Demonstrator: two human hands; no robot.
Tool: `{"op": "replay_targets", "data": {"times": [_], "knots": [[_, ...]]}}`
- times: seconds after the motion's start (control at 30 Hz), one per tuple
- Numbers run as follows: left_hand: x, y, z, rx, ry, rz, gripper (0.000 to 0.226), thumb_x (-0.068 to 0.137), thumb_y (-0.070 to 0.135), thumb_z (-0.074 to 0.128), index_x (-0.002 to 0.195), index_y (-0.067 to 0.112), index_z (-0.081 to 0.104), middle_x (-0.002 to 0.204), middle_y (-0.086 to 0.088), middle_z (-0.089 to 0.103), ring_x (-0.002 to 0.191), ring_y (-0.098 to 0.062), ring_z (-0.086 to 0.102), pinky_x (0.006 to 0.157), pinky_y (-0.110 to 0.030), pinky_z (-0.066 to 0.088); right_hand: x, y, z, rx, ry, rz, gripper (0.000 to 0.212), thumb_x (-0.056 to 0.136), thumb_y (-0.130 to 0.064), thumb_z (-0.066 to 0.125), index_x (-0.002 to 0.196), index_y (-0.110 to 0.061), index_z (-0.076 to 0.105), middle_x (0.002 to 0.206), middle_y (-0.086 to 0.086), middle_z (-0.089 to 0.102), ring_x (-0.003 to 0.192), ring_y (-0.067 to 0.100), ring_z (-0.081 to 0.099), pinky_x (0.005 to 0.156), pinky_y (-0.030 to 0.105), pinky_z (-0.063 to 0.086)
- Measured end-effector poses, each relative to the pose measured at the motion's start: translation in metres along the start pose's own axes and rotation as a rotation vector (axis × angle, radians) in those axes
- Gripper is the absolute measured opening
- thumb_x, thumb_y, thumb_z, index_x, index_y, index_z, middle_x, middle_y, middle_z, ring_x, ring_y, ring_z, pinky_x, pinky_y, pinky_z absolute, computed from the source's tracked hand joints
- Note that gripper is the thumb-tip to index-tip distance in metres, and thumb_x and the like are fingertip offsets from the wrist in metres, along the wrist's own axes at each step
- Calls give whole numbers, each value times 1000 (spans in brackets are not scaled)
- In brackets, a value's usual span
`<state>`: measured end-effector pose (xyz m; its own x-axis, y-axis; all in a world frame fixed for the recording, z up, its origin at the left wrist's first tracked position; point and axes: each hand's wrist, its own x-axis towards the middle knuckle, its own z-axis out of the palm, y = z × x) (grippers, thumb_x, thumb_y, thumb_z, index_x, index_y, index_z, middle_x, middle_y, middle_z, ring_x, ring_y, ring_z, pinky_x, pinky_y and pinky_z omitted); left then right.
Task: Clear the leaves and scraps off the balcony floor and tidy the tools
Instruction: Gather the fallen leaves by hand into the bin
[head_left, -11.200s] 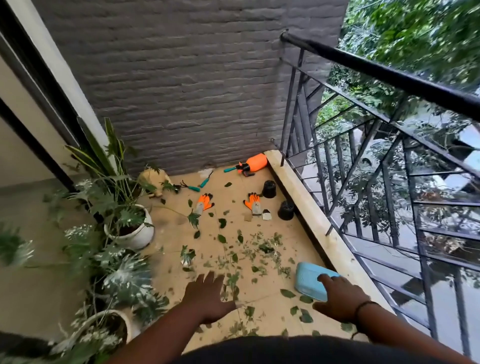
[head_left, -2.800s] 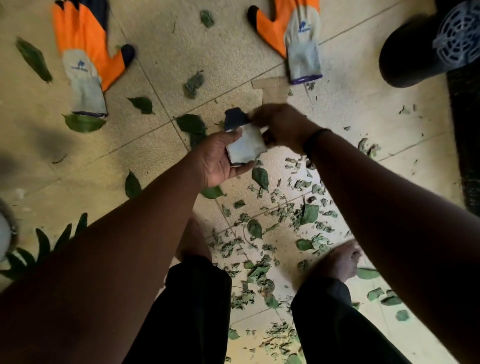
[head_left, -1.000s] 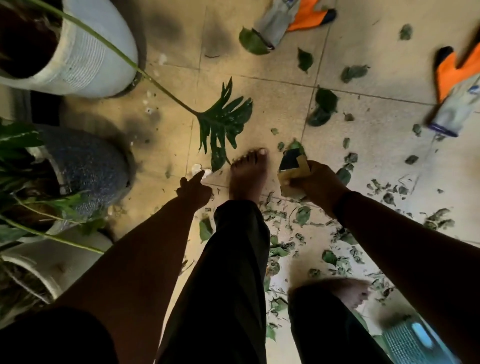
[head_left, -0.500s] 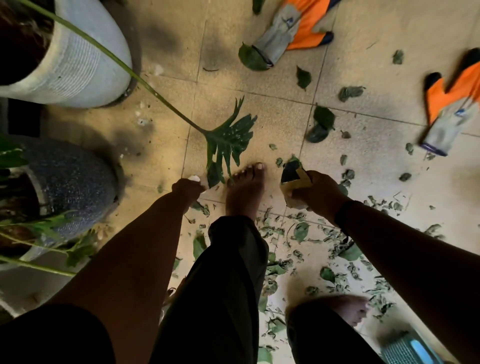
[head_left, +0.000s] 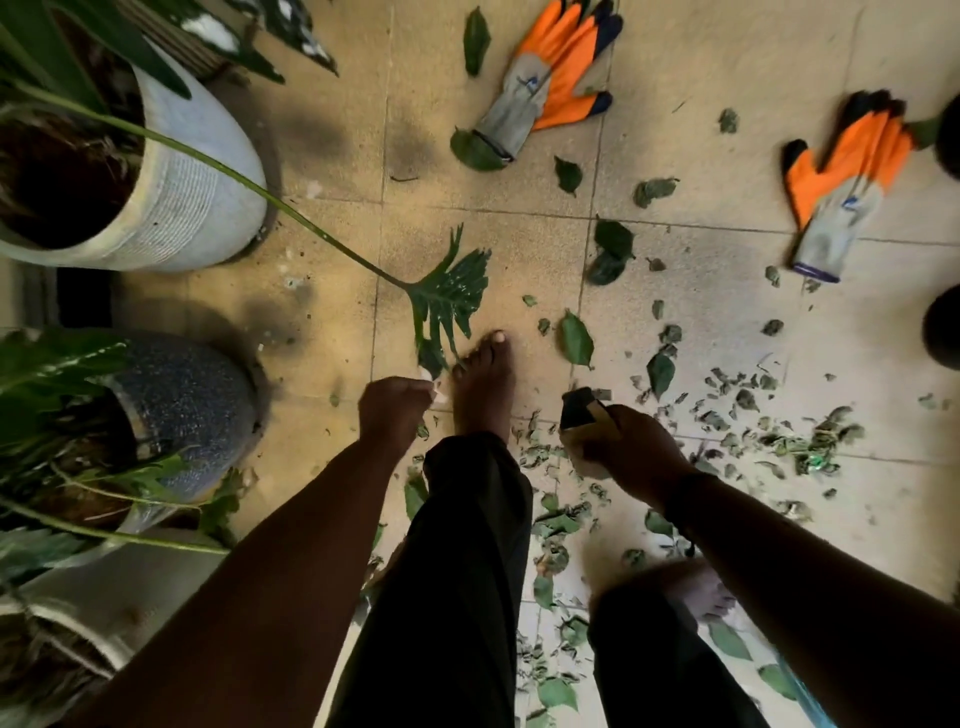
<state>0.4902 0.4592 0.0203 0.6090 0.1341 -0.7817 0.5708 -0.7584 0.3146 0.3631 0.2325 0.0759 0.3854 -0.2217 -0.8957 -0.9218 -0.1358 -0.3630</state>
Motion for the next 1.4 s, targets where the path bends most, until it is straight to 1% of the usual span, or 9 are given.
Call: {"op": "replay_targets", "data": {"times": [0.13, 0.27, 0.43, 0.53, 0.83, 1.0, 1.17, 1.3, 1.4], "knots": [[-68, 25, 17, -98, -73, 59, 15, 82, 0, 68, 93, 8, 76, 95, -9, 73, 88, -21, 66, 81, -25, 50, -36, 18, -11, 226, -5, 31, 12, 77, -31, 70, 75, -21, 64, 67, -1, 63, 63, 17, 55, 54, 26, 39], [-138, 63, 21, -214, -259, 65, 21, 75, 2, 71, 84, 20, 68, 86, -7, 69, 75, -19, 61, 70, -30, 49, -88, 14, -38, 656, -20, 117, 18, 77, -8, 74, 91, -15, 64, 75, 4, 63, 64, 14, 60, 49, 19, 43], [-252, 141, 10, -252, -492, 155, 43, 81, -15, 61, 113, 13, 60, 80, 12, 45, 63, -13, 51, 57, -28, 41, -178, -9, -84, 828, 27, 91, 17, 82, -13, 70, 97, -15, 61, 94, 8, 65, 79, 20, 61, 71, 33, 51], [-322, 185, -9, -110, -585, 189, 45, 83, -9, 60, 122, 14, 63, 85, 3, 59, 61, -12, 51, 49, -21, 39, -246, -26, -119, 904, 106, 25, 20, 77, -5, 73, 95, -8, 66, 85, 14, 70, 73, 26, 66, 69, 37, 55], [-521, 296, -61, -51, -911, 282, 39, 95, 0, 42, 120, 21, 61, 97, -8, 70, 85, -23, 66, 72, -30, 48, -451, -24, -222, 1053, 183, -199, 46, 72, -3, 73, 117, -2, 62, 105, 24, 68, 84, 33, 65, 69, 38, 53], [-610, 338, -57, 127, -1125, 449, 31, 96, 5, 42, 112, 16, 67, 90, -3, 73, 84, -21, 65, 80, -33, 46, -547, -13, -258, 1104, 303, -350, 21, 87, 6, 58, 100, -6, 70, 90, 13, 72, 74, 24, 68, 62, 30, 55], [-664, 356, -55, 683, -1095, 1030, 15, 96, 11, 57, 108, 19, 63, 89, 5, 63, 76, -2, 60, 66, -13, 48, -597, -7, -236, 1226, 731, -196, 20, 81, -6, 69, 100, -13, 70, 79, 5, 71, 64, 19, 65, 55, 26, 49], [-668, 353, -48, 1498, -843, 1694, 86, 78, 75, 54, 150, 34, 32, 155, 1, 34, 142, -18, 33, 115, -43, 31, -622, -3, -186, 1101, 1037, 40, 12, 82, -16, 62, 74, -16, 54, 58, 1, 52, 45, 13, 48, 47, 21, 36], [-682, 330, -38, 1918, -624, 2083, 96, 82, 78, 46, 157, 34, 5, 165, -1, -1, 151, -26, 1, 121, -49, 7, -634, 18, -143, 881, 1145, 256, 12, 96, -27, 52, 94, -19, 44, 82, 5, 56, 72, 24, 57, 59, 28, 35]]}}
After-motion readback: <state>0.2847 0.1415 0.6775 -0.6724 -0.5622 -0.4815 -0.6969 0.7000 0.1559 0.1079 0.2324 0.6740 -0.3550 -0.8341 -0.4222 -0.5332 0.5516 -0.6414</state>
